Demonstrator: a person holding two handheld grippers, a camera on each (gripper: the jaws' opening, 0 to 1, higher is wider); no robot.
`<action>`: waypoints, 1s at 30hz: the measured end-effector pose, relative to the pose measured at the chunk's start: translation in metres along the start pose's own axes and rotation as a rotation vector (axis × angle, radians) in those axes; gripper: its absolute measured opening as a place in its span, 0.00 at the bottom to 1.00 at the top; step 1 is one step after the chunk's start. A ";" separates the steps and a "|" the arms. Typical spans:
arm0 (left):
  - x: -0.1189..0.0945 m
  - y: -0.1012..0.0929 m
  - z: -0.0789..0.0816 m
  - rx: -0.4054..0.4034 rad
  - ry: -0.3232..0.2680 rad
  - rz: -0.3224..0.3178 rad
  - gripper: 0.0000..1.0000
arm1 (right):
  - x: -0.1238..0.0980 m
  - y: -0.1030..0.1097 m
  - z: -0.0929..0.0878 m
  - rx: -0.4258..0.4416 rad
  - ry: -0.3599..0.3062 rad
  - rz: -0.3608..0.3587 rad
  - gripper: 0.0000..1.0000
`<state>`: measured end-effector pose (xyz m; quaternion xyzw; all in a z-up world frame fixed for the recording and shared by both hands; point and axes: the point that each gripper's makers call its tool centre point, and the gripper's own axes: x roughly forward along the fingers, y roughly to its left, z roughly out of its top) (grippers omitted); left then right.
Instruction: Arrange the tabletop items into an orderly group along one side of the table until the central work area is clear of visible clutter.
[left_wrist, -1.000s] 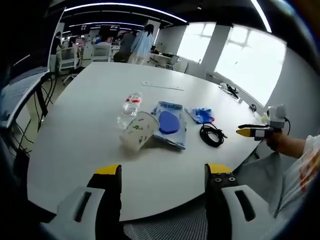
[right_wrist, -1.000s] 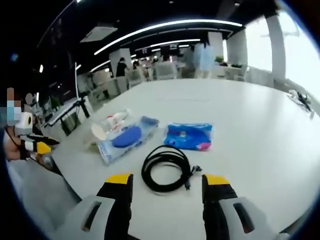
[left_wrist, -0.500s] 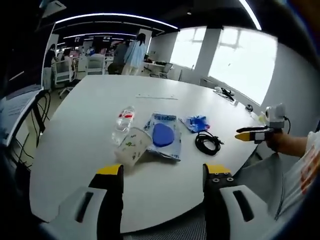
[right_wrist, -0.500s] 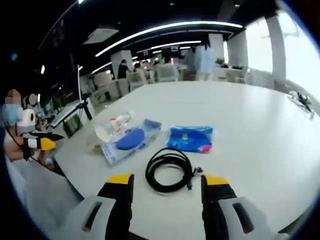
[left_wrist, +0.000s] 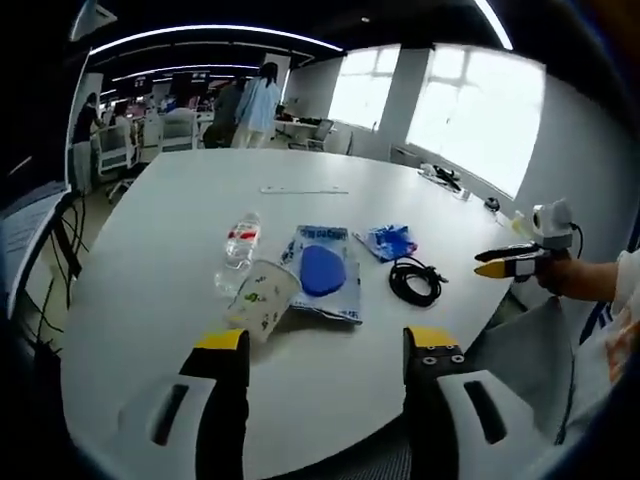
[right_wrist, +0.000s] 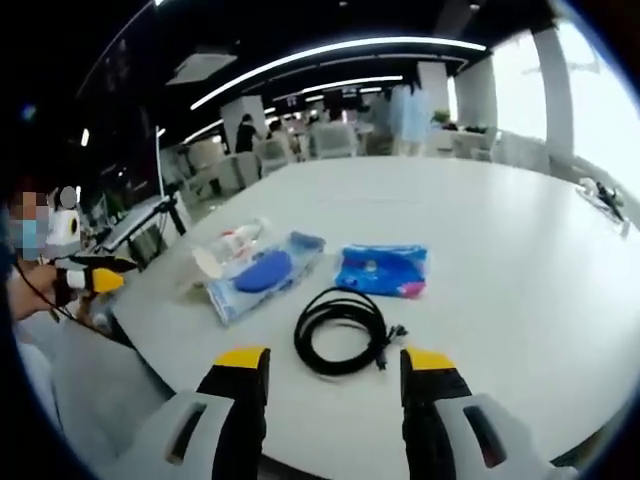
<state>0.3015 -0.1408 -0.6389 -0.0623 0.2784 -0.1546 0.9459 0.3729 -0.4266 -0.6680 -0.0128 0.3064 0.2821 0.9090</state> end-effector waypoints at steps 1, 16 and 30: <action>0.001 0.000 0.001 0.005 -0.010 -0.006 0.62 | 0.000 -0.001 0.000 -0.004 -0.002 -0.002 0.53; 0.008 0.013 0.006 -0.030 -0.006 0.003 0.62 | 0.008 -0.002 0.011 0.062 -0.027 -0.028 0.54; 0.012 0.022 0.007 -0.015 -0.010 0.027 0.60 | 0.009 0.000 0.006 0.083 0.000 -0.033 0.54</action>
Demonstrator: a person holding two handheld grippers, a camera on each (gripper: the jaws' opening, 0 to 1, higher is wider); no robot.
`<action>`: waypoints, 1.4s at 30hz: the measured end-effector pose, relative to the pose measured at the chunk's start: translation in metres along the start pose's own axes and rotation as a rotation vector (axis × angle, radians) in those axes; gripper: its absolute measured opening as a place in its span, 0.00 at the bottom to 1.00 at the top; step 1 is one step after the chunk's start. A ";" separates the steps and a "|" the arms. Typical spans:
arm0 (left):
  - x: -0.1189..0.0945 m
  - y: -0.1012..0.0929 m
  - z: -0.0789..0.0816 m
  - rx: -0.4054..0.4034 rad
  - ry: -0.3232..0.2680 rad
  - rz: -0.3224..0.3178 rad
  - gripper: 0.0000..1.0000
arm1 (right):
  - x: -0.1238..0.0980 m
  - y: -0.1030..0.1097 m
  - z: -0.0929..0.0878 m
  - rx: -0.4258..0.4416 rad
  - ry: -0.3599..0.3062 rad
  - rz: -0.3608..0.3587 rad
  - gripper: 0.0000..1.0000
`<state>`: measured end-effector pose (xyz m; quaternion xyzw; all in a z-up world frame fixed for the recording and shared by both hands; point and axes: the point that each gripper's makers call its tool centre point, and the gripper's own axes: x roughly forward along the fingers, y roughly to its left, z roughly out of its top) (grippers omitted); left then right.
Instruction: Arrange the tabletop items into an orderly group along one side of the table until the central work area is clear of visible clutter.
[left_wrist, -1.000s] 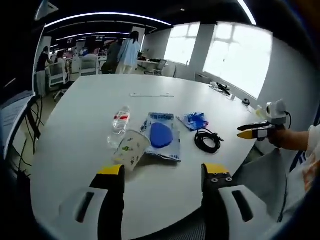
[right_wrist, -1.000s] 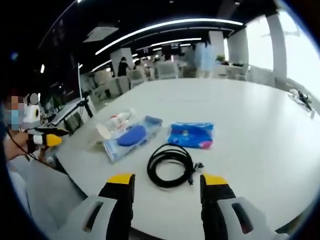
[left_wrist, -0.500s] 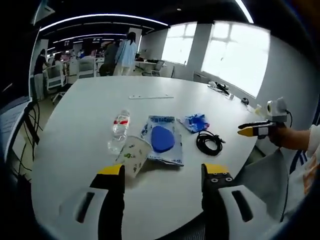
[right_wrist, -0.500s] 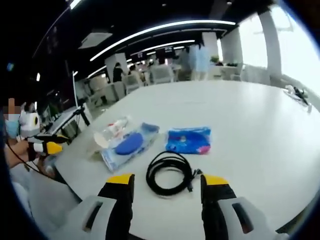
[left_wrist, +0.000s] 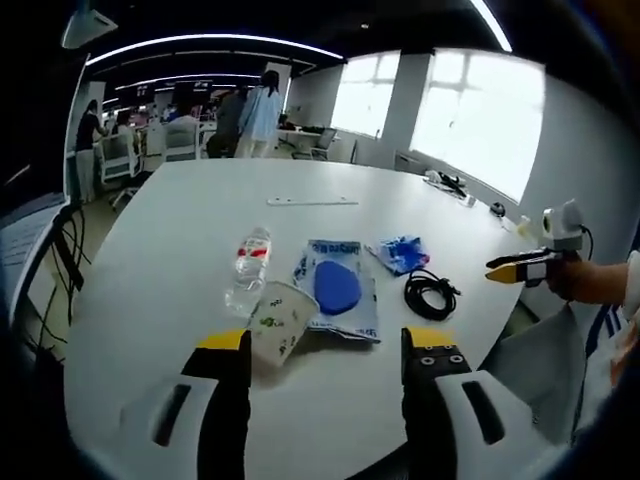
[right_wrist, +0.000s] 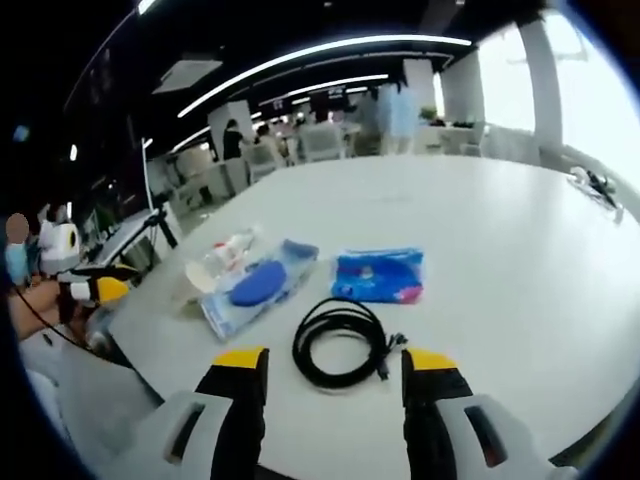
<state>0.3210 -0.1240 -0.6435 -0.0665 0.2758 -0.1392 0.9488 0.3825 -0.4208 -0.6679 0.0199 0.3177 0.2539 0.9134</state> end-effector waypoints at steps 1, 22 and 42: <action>0.000 0.001 0.001 -0.001 0.004 0.003 0.60 | 0.000 0.000 0.000 -0.005 0.004 0.001 0.54; 0.016 0.010 0.023 0.024 0.003 0.030 0.60 | 0.006 -0.010 0.013 0.017 -0.008 0.016 0.57; 0.079 0.056 0.044 -0.013 0.137 0.040 0.63 | 0.009 0.004 0.001 0.029 0.046 0.053 0.58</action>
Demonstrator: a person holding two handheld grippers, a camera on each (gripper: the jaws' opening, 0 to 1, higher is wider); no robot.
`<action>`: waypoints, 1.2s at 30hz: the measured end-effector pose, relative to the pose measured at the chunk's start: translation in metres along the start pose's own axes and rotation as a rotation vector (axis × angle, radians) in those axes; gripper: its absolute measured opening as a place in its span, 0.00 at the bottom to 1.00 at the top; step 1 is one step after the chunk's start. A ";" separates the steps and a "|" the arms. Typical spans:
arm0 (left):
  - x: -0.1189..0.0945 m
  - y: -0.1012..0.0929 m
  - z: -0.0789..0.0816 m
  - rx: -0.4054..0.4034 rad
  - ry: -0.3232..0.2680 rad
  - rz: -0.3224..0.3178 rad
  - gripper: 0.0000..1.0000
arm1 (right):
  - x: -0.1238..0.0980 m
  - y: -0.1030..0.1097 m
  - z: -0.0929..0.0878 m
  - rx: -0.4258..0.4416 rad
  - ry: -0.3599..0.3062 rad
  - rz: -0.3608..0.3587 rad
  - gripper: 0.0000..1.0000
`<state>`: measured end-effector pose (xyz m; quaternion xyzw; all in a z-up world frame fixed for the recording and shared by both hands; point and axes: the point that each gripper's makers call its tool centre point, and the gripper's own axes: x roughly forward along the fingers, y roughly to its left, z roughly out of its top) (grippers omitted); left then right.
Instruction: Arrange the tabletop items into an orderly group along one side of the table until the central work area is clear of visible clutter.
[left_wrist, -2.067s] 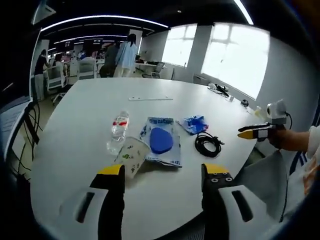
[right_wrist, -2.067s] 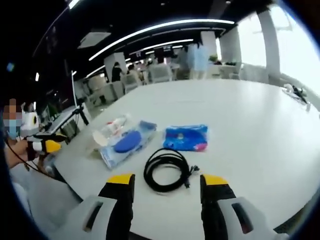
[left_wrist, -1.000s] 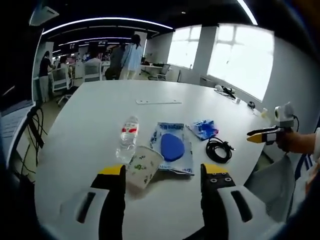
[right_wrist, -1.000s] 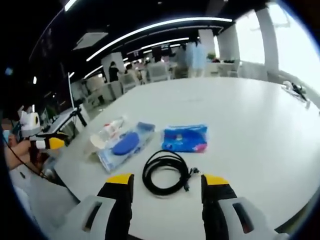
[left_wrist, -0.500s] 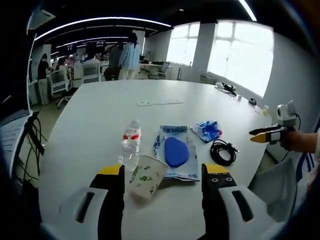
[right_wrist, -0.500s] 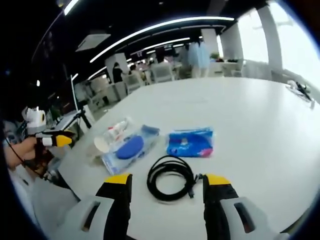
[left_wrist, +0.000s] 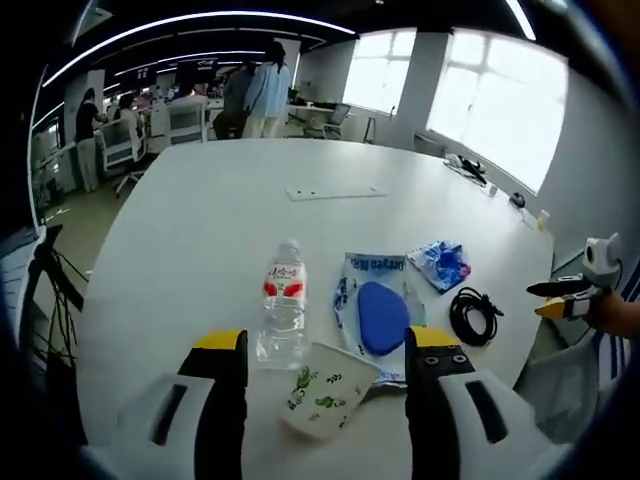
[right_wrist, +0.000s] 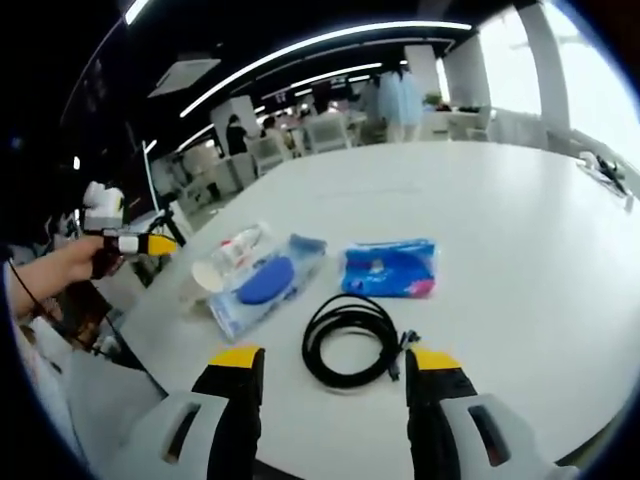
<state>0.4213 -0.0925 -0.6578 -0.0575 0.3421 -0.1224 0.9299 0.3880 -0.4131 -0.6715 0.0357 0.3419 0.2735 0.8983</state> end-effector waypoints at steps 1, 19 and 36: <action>0.003 0.001 -0.001 0.001 0.007 0.001 0.63 | 0.000 0.000 0.000 0.000 0.000 -0.002 0.58; 0.084 0.022 0.016 -0.056 0.118 0.006 0.63 | 0.001 -0.003 -0.022 0.046 0.052 -0.015 0.57; 0.140 0.050 -0.008 0.015 0.265 0.101 0.50 | 0.003 -0.014 -0.019 0.039 0.071 -0.035 0.57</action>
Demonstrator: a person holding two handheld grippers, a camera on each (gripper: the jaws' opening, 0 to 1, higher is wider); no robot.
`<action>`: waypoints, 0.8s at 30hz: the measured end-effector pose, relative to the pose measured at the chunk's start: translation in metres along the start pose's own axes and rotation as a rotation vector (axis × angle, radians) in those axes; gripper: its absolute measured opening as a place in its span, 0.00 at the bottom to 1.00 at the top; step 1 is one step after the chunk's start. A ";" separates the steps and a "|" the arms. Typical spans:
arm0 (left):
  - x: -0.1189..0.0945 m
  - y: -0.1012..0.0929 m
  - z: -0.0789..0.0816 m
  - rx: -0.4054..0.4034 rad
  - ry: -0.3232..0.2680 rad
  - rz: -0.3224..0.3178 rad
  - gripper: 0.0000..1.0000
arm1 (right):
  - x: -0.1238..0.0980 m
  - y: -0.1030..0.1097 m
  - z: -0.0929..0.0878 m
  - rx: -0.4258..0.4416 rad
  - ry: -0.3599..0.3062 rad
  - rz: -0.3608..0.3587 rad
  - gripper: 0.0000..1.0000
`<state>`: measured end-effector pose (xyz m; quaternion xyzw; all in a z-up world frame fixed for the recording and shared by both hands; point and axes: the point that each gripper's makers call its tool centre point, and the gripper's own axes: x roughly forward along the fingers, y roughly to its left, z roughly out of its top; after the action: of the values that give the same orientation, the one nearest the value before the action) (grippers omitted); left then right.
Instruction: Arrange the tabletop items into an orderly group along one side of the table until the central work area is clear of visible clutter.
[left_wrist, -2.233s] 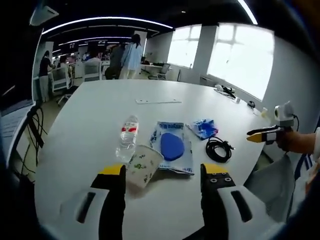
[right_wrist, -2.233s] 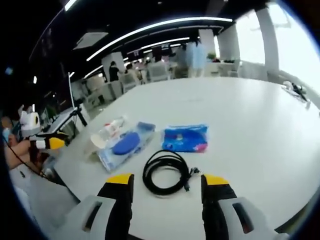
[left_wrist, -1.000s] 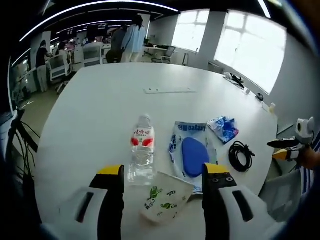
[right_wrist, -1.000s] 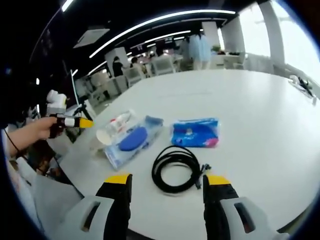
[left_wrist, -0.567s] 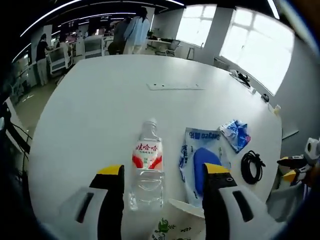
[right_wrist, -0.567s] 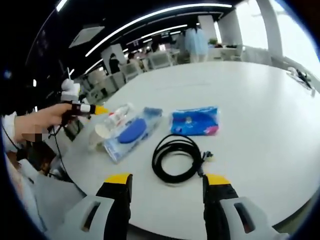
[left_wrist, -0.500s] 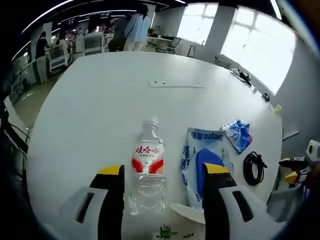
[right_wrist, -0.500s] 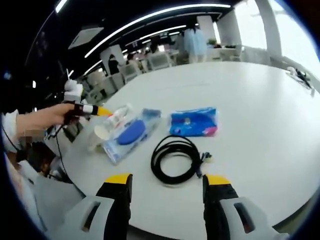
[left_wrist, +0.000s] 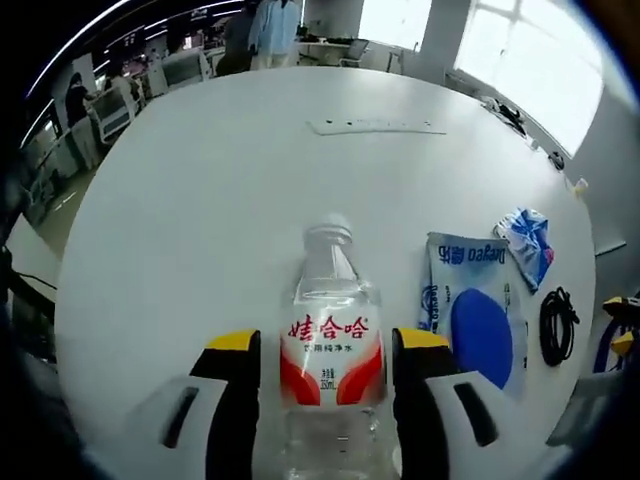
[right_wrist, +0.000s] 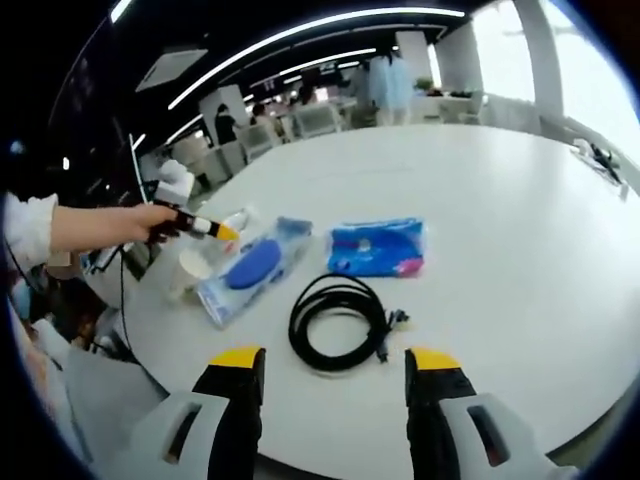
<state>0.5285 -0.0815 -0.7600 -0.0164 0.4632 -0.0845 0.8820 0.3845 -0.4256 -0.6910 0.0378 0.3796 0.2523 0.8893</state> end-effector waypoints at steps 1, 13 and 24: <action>0.001 0.000 0.000 0.021 0.006 0.003 0.48 | 0.001 0.000 -0.001 0.006 0.005 0.001 0.57; -0.004 0.002 0.001 0.024 -0.037 0.024 0.39 | 0.000 0.007 -0.001 0.040 -0.015 0.011 0.56; -0.044 0.020 0.021 -0.078 -0.208 0.047 0.36 | -0.002 -0.003 0.000 0.075 -0.042 -0.008 0.56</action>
<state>0.5242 -0.0554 -0.7146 -0.0487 0.3726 -0.0434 0.9257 0.3843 -0.4295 -0.6904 0.0747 0.3702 0.2333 0.8960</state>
